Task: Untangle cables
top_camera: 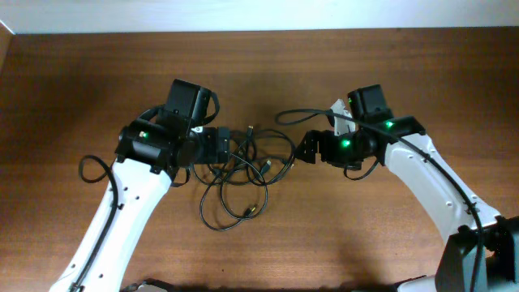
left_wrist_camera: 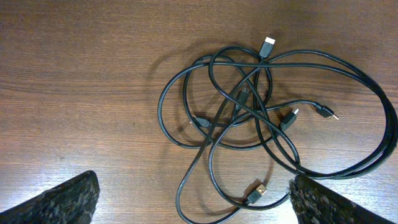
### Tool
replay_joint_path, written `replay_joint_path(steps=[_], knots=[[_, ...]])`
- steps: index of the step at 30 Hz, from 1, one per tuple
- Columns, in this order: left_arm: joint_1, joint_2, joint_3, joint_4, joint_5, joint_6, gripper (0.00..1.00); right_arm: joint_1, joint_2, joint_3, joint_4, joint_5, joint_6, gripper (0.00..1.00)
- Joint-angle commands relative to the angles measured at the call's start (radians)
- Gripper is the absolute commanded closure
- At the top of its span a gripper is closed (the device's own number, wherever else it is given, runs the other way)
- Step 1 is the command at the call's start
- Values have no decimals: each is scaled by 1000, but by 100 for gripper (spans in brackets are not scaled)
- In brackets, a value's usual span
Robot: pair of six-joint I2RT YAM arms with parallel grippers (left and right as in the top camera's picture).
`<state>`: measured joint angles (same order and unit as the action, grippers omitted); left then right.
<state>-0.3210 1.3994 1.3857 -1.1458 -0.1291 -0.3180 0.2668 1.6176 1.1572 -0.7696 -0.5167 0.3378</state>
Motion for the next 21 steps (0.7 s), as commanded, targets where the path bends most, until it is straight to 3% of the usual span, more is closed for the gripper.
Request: replay_joint_path(steps=[1,5,7,21], knots=[[3,-16,3,0,-10,-10,1,35,-1,4,0,147,45,0],[3,-16,3,0,-10,-10,1,35,46,4,9,171,46,0],[3,-16,3,0,-10,-10,1,36,83,4,27,68,46,0],[3,-16,3,0,-10,-10,1,42,159,-30,57,91,45,0]])
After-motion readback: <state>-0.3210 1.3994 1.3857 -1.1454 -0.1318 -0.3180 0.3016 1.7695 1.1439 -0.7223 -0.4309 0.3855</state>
